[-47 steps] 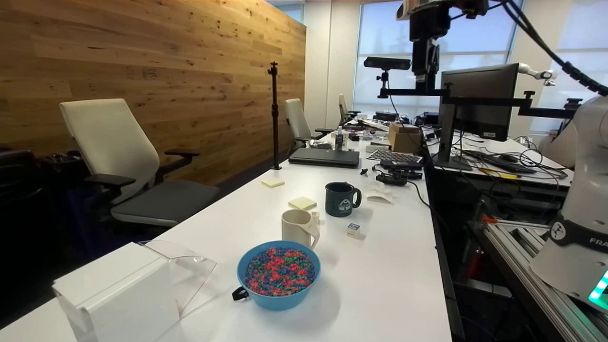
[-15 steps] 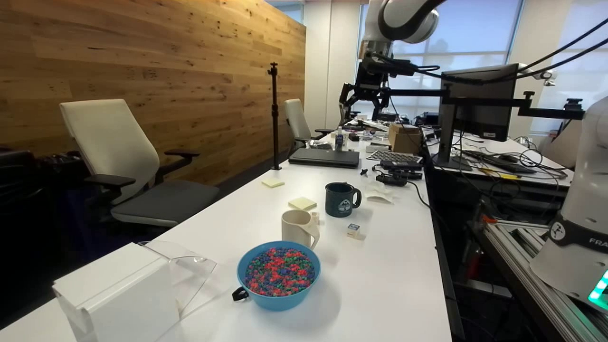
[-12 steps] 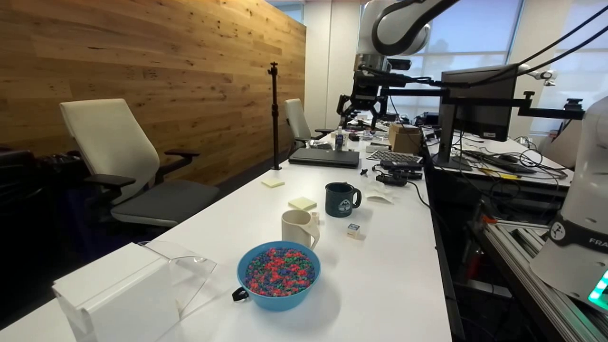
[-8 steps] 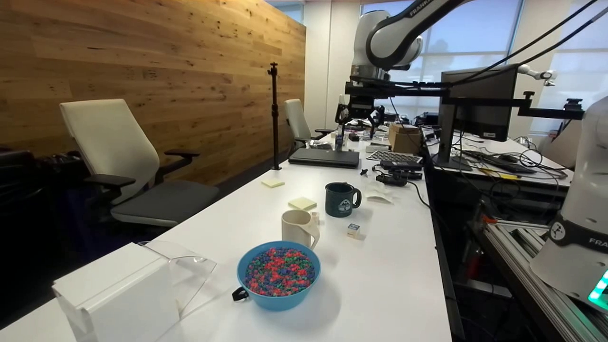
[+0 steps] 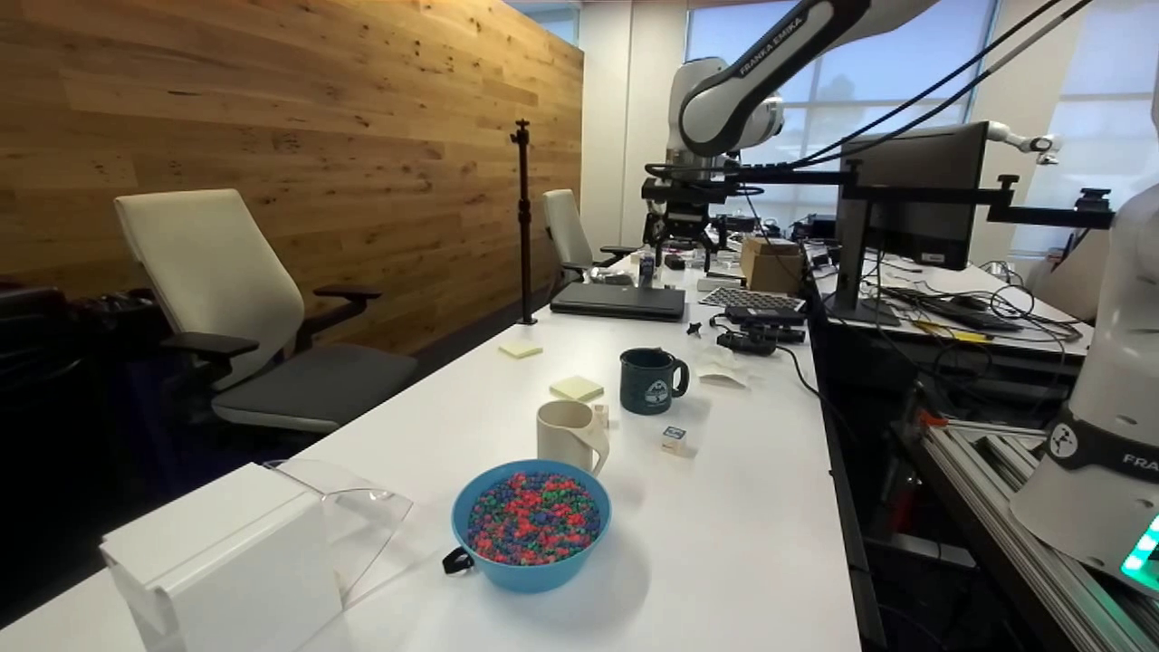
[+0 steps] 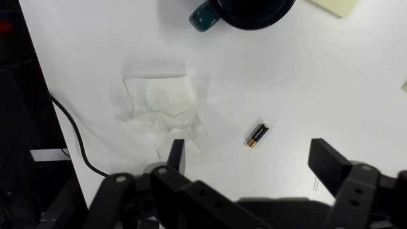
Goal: Use the paper towel to wipe the surface
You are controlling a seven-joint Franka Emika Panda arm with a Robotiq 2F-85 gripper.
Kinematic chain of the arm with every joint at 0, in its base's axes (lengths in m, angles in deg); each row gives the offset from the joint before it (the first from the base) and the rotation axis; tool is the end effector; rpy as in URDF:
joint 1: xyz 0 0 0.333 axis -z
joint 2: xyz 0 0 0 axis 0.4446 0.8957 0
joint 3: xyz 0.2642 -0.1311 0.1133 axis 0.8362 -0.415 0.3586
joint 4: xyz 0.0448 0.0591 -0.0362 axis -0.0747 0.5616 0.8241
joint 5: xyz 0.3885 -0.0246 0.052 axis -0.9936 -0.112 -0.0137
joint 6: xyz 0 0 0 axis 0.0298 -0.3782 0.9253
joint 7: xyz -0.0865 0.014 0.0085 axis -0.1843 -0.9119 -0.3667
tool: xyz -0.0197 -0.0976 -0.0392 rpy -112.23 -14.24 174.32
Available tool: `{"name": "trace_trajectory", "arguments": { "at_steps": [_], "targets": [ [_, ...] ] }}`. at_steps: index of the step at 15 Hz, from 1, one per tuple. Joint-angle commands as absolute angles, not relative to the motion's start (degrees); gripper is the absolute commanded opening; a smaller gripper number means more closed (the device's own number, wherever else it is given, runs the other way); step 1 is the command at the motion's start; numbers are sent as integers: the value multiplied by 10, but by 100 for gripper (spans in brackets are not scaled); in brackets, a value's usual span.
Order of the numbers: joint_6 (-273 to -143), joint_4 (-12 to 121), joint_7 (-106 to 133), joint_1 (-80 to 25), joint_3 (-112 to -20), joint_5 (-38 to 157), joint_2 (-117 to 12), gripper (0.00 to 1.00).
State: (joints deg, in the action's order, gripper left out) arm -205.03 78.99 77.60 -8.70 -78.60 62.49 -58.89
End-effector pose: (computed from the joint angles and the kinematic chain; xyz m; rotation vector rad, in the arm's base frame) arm 0.4884 -0.3306 0.3698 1.9838 -2.3049 0.1905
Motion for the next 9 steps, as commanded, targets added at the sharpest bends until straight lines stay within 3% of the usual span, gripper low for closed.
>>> {"name": "trace_trajectory", "arguments": {
  "at_steps": [1, 9],
  "targets": [
    [-2038, 725, 793, -86, -809, 606, -514, 100],
    [-2044, 705, 801, -99, -818, 585, -479, 100]
  ]
}}
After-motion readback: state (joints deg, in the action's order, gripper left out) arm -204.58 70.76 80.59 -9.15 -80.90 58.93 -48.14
